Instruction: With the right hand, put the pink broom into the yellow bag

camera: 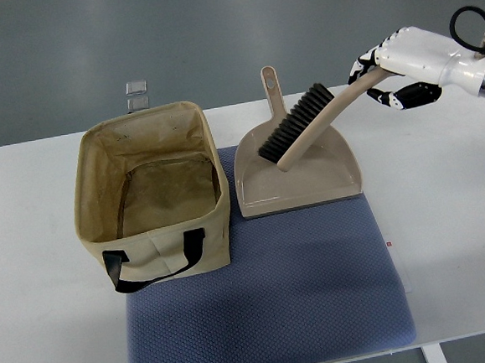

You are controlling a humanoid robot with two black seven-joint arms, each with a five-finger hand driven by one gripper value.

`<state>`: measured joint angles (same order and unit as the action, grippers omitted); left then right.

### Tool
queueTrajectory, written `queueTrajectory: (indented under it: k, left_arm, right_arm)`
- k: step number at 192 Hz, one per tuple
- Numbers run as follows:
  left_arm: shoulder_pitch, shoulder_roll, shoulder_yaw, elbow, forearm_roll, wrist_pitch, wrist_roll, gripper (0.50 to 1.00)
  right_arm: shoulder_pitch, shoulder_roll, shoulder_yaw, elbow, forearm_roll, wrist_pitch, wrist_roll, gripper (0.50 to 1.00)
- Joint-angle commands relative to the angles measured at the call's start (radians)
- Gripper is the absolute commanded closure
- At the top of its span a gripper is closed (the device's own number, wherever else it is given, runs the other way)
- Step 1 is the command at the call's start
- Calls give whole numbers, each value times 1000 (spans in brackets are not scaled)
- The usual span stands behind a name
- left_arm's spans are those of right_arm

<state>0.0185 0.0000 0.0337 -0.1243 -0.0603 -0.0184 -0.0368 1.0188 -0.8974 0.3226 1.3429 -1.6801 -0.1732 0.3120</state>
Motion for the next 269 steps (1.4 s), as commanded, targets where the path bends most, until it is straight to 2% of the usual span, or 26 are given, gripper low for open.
queueTrajectory:
  k: [1,21,49,96,136,138,139,140,141,142,143,144,145,146,147,149,152,162,164,169,175,227,269]
  left_arm:
    - [0,0,0,0,-1,0,0,500]
    - [0,0,0,0,-1,0,0,500]
    - [0,0,0,0,0,0,0,500]
    - [0,0,0,0,-1,0,0,500]
    - [0,0,0,0,-1,0,0,500]
    - [0,0,0,0,-1,0,0,500]
    - [0,0,0,0,-1,0,0,500]
    - [0,0,0,0,-1,0,0,500]
    - [0,0,0,0,0,0,0,500]
    - [0,0,0,0,0,0,0,500]
    - [0,0,0,0,-1,0,0,500]
    - [0,0,0,0,-1,0,0,500]
    - [0,0,0,0,-1,0,0,500]
    - [0,0,0,0,-1,0,0,500]
    - [0,0,0,0,0,0,0,500]
    - [0,0,0,0,0,0,0,500]
    - [0,0,0,0,0,0,0,500]
    - [0,0,0,0,-1,0,0,500]
    - [0,0,0,0,-1,0,0,500]
    - [0,0,0,0,-1,0,0,500]
    - [0,0,0,0,0,0,0,500]
    - [0,0,0,0,-1,0,0,500]
    - [0,0,0,0,0,0,0,500]
  right_arm:
    - [93,43,-4,-30,-3,40,-4,1000]
    - [181,95,-10,-45,-3,70,-5,1000]
    - [262,227,-10,-94,-4,97,-8,1000]
    - [282,425,-13,-123,-16,106,-21,1000]
    - [268,495,-48,-123,-16,87,-22,1000]
    - [267,499,-48,-123,-13,86,-22,989]
    - [264,500,-48,-123,-10,84,-22,951]
    - [264,500,-48,-123,-10,84,-22,951]
    - [259,503,-48,-123,-7,81,-21,916]
    - [259,503,-48,-123,-7,81,-21,916]
    - [256,505,-48,-123,-4,77,-21,881]
    - [256,505,-48,-123,-4,77,-21,881]
    - [250,506,-46,-123,-4,74,-21,849]
    - [250,506,-46,-123,-4,74,-21,848]
    - [245,509,-45,-123,-3,69,-21,820]
    - [245,509,-45,-123,-3,69,-21,820]
    - [233,512,-40,-123,-3,58,-21,775]
    - [212,520,-37,-123,-1,32,-21,679]
    - [211,520,-37,-123,-1,32,-21,679]
    - [205,520,-37,-123,0,18,-21,632]
    - [202,520,-37,-123,0,9,-19,607]
    - [201,497,-5,-123,26,1,-19,605]
    - [136,400,89,-125,168,6,-19,605]
